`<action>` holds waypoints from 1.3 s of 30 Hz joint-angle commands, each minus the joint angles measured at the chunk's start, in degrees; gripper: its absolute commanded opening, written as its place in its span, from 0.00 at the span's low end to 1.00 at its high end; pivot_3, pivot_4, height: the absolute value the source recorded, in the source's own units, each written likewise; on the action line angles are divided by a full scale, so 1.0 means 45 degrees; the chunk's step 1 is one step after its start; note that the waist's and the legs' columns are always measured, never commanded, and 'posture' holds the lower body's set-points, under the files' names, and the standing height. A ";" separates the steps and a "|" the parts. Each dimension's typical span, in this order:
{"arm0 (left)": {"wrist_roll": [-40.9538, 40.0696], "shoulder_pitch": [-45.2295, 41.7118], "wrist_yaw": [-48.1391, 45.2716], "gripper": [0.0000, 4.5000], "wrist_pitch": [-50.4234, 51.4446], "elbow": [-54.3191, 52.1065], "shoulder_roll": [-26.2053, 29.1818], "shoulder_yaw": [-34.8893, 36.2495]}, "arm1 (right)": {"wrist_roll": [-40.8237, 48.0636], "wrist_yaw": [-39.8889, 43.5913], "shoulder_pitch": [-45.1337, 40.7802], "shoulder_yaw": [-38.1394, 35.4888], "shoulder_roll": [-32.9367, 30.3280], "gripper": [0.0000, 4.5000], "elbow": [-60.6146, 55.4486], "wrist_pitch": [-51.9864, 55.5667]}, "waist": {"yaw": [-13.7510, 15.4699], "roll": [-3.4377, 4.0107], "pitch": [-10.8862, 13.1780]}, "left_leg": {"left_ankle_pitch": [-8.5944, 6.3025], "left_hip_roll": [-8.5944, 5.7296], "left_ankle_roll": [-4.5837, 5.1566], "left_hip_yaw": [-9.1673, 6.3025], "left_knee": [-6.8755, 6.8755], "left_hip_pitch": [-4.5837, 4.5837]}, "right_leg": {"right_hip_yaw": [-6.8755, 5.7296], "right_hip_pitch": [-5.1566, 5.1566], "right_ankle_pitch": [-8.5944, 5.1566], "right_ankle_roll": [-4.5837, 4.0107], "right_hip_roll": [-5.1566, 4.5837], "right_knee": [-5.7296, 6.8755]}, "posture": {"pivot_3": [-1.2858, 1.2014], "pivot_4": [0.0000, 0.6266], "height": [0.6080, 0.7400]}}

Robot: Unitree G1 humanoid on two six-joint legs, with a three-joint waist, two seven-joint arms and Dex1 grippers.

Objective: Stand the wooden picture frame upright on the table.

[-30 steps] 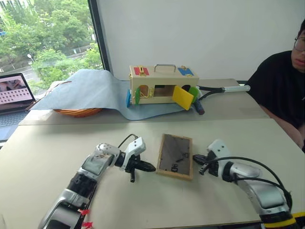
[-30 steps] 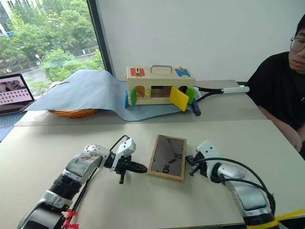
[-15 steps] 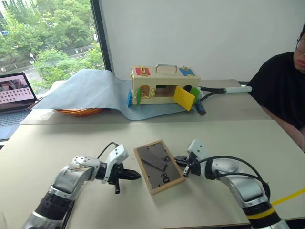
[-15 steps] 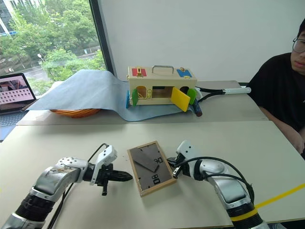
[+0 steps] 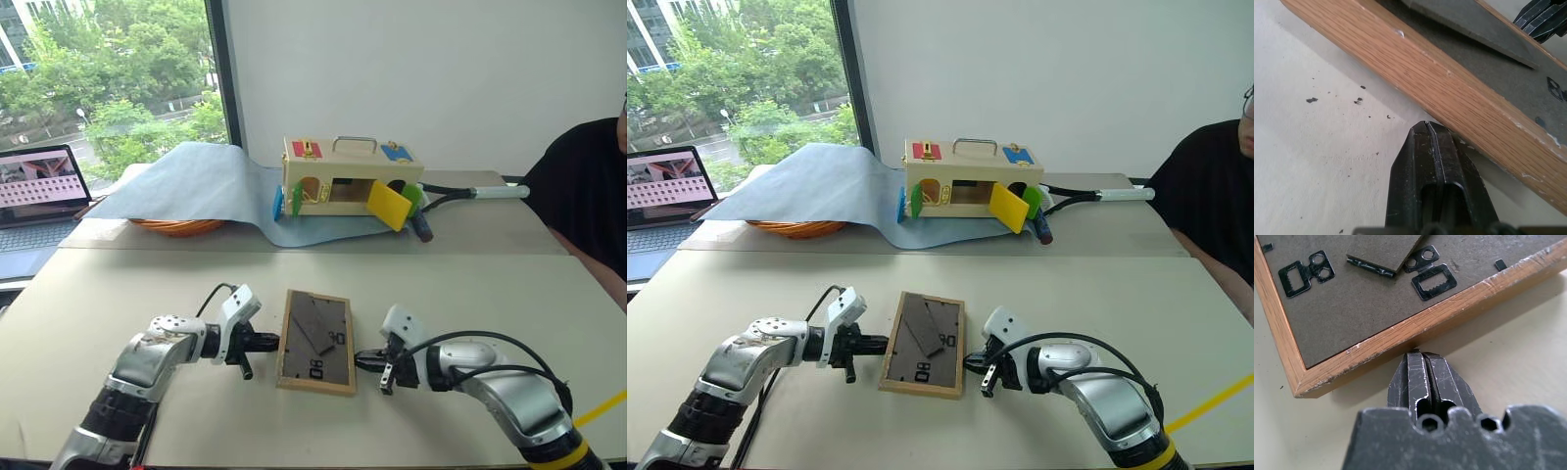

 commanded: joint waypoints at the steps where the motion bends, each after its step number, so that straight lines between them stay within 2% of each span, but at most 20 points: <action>1: 0.0073 0.0642 0.0252 0.00 0.0570 -0.0086 0.0866 0.0213 | -0.0184 0.0065 0.0196 0.0051 -0.0376 0.02 0.0570 -0.0090 | -0.0051 0.0000 0.0000 | -0.0001 0.0001 0.0000 0.0000 -0.0005 0.0000 | 0.0000 -0.0001 -0.0005 -0.0003 0.0000 -0.0001 | 0.52 0.24 0.47; 4: 0.0195 0.1020 0.0610 0.00 0.0436 0.0311 0.1438 0.0798 | -0.0105 0.0208 0.0153 -0.0403 -0.0745 0.02 0.0850 -0.0233 | -0.0042 0.0001 0.0000 | -0.0002 0.0004 0.0000 0.0000 -0.0029 0.0001 | -0.0003 -0.0007 -0.0021 -0.0013 0.0000 -0.0005 | 0.52 0.24 0.47; 6: 0.0157 0.1029 0.1550 0.00 0.0631 0.0855 0.1602 0.2017 | 0.0010 0.0440 0.0220 -0.0776 -0.1131 0.02 0.0978 -0.0409 | -0.0011 0.0003 0.0003 | -0.0002 0.0004 0.0000 0.0000 -0.0031 0.0000 | -0.0009 -0.0007 -0.0025 -0.0014 -0.0004 -0.0005 | 0.52 0.24 0.47; 7: -0.0005 0.1054 0.1996 0.06 0.0866 0.0776 0.1618 0.2728 | 0.0082 0.0601 0.0279 -0.0954 -0.1316 0.00 0.0992 -0.0557 | -0.0003 0.0003 0.0003 | -0.0002 0.0003 0.0000 0.0000 -0.0029 0.0000 | -0.0012 -0.0006 -0.0025 -0.0013 -0.0008 -0.0006 | 0.52 0.24 0.47; 9: -0.0719 0.1035 0.2401 0.17 0.2821 0.0113 0.1863 0.3687 | 0.0215 0.0965 0.0348 -0.1188 -0.1592 0.00 0.1022 -0.1021 | -0.0002 -0.0013 0.0013 | -0.0001 0.0005 0.0001 0.0000 -0.0022 0.0000 | -0.0019 -0.0005 -0.0025 -0.0011 -0.0011 -0.0006 | 0.52 0.24 0.47; 12: -0.3422 0.0268 0.1771 0.45 0.7907 -0.0112 0.1802 0.5472 | 0.0313 0.1490 0.0341 -0.1360 -0.1848 0.00 0.1224 -0.1773 | -0.0026 -0.0026 0.0046 | -0.0002 0.0008 -0.0001 0.0000 -0.0021 -0.0002 | -0.0026 -0.0008 -0.0026 -0.0010 -0.0016 -0.0005 | 0.52 0.24 0.47; 13: -0.4362 0.0151 0.1489 0.51 0.9221 -0.0038 0.2272 0.5337 | 0.0345 0.1633 0.0323 -0.1393 -0.1874 0.00 0.1311 -0.1991 | -0.0030 -0.0036 0.0073 | -0.0002 0.0006 -0.0002 0.0000 -0.0021 -0.0006 | -0.0030 -0.0010 -0.0028 -0.0007 -0.0019 -0.0005 | 0.52 0.24 0.47; 16: -0.7403 0.0149 0.1583 0.78 1.0211 0.0383 0.3265 0.4702 | 0.0309 0.1908 0.0132 -0.1365 -0.1772 0.00 0.1602 -0.2553 | -0.0029 -0.0063 0.0105 | -0.0001 0.0009 -0.0002 0.0000 -0.0025 -0.0080 | -0.0052 -0.0084 -0.0031 -0.0005 -0.0021 -0.0005 | 0.52 0.24 0.47; 18: -0.9165 -0.0087 0.2604 0.97 1.0211 0.1079 0.3342 0.4116 | 0.0214 0.1995 -0.0033 -0.1210 -0.1548 0.00 0.1824 -0.2909 | -0.0021 -0.0052 0.0119 | -0.0002 0.0008 -0.0003 0.0000 -0.0031 -0.0100 | -0.0057 -0.0100 -0.0031 -0.0004 -0.0034 -0.0007 | 0.52 0.24 0.47; 21: -1.0955 -0.0021 0.4390 0.99 1.0211 0.0969 0.3044 0.3053 | -0.0310 0.2103 -0.0299 -0.0713 -0.1417 0.00 0.2219 -0.3491 | -0.0017 -0.0047 0.0128 | -0.0002 0.0008 -0.0003 0.0000 -0.0035 -0.0100 | -0.0061 -0.0102 -0.0030 -0.0005 -0.0038 -0.0005 | 0.52 0.24 0.47; 27: -1.2746 -0.0372 0.8073 0.99 1.0211 0.1230 0.0795 0.1943 | -0.0835 0.2167 -0.0741 -0.0144 -0.1141 0.00 0.2650 -0.3767 | 0.0048 -0.0049 0.0127 | 0.0002 -0.0005 -0.0009 0.0000 -0.0016 -0.0076 | -0.0060 -0.0064 -0.0026 0.0000 -0.0049 -0.0006 | 0.52 0.24 0.47; 33: -1.3922 -0.0557 1.0742 0.99 1.0211 0.2153 -0.0906 0.2063 | -0.1004 0.2016 -0.0711 0.0171 -0.0434 0.00 0.2485 -0.3651 | 0.0171 -0.0035 0.0114 | 0.0002 -0.0013 -0.0010 0.0000 -0.0009 -0.0017 | -0.0060 0.0023 -0.0027 0.0009 -0.0053 -0.0027 | 0.52 0.24 0.47; 37: -1.5145 -0.0362 1.1830 0.99 1.0159 0.2191 -0.1475 0.2294 | -0.0971 0.1783 -0.0446 0.0277 -0.0079 0.00 0.2094 -0.3365 | 0.0283 -0.0032 0.0100 | 0.0002 -0.0018 -0.0010 0.0000 -0.0009 0.0003 | -0.0062 0.0064 -0.0022 0.0019 -0.0059 -0.0062 | 0.52 0.24 0.47; 39: -1.5861 -0.0201 1.2487 0.90 0.9900 0.2321 -0.1567 0.2433 | -0.0926 0.1645 -0.0277 0.0287 0.0050 0.00 0.1881 -0.3181 | 0.0305 -0.0032 0.0099 | 0.0001 -0.0019 -0.0012 0.0000 -0.0010 0.0003 | -0.0062 0.0070 -0.0021 0.0022 -0.0062 -0.0071 | 0.52 0.24 0.47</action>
